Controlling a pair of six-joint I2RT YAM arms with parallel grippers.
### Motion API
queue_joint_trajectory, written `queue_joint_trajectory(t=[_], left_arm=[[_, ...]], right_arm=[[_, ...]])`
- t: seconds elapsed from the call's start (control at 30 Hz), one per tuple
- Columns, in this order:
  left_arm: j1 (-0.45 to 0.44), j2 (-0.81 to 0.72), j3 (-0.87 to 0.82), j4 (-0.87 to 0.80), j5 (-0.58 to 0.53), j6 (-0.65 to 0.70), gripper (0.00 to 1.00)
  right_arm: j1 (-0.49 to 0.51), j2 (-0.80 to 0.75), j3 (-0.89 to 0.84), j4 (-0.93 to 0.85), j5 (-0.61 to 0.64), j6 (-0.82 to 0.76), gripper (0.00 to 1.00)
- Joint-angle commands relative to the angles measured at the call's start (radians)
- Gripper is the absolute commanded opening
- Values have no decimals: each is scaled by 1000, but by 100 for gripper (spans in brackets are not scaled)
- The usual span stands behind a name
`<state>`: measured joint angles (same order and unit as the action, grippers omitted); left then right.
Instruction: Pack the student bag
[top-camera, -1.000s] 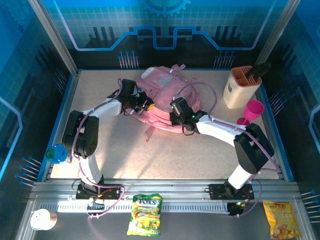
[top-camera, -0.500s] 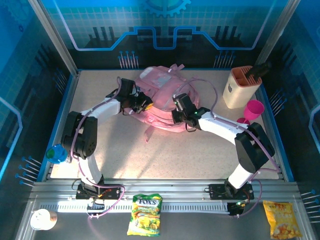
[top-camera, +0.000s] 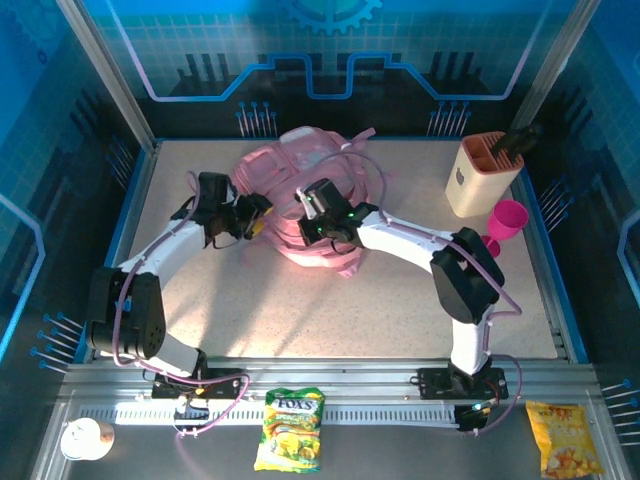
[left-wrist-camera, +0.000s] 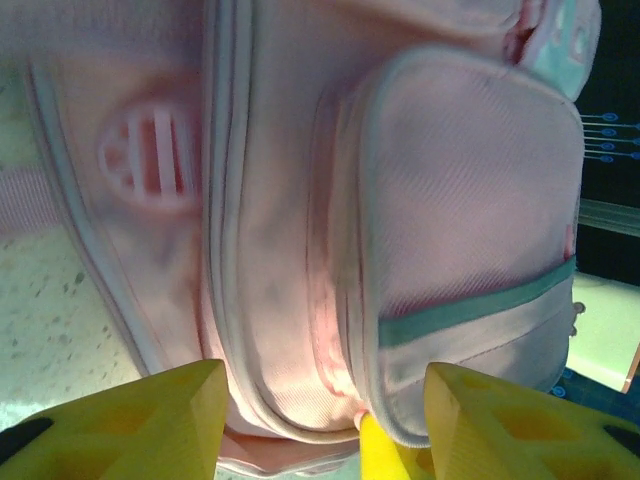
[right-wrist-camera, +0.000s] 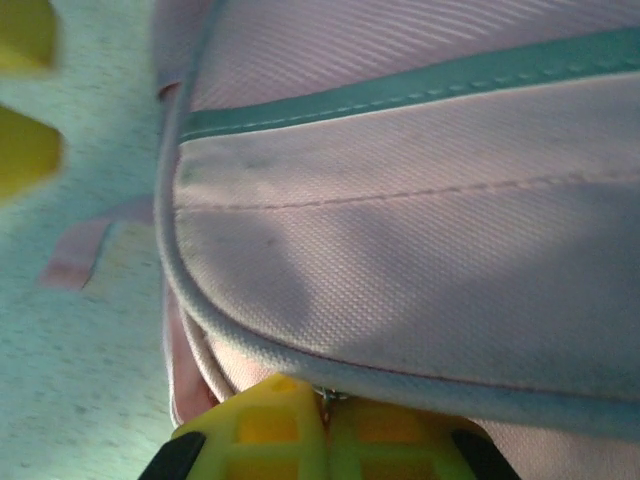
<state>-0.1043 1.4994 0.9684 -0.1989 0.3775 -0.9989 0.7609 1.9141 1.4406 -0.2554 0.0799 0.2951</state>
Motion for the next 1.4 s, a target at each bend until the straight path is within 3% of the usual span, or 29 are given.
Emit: queue_joint_trajectory(t=[0.0, 0.17, 0.37, 0.57, 0.83, 1.03, 1.27, 1.37], left_arm=[[9, -39, -42, 49, -4, -82, 54], [8, -42, -100, 168, 53, -187, 50], [9, -10, -87, 194, 47, -190, 40], [9, 33, -67, 216, 58, -198, 25], [12, 48, -33, 182, 43, -156, 0], [18, 48, -23, 165, 44, -131, 0], [22, 50, -13, 147, 48, -109, 0], [22, 56, -9, 147, 59, -107, 0]], right_arm=[[35, 42, 78, 34, -101, 19, 7], [60, 71, 126, 13, -121, 29, 6], [66, 76, 116, -3, -120, 41, 5], [66, 71, 104, -20, -88, 41, 4], [34, -17, -22, -15, 61, 101, 2], [-51, -124, -161, -34, 204, 162, 2], [-146, -146, -166, -70, 171, 160, 3], [-159, -117, -126, -74, 56, 106, 7]])
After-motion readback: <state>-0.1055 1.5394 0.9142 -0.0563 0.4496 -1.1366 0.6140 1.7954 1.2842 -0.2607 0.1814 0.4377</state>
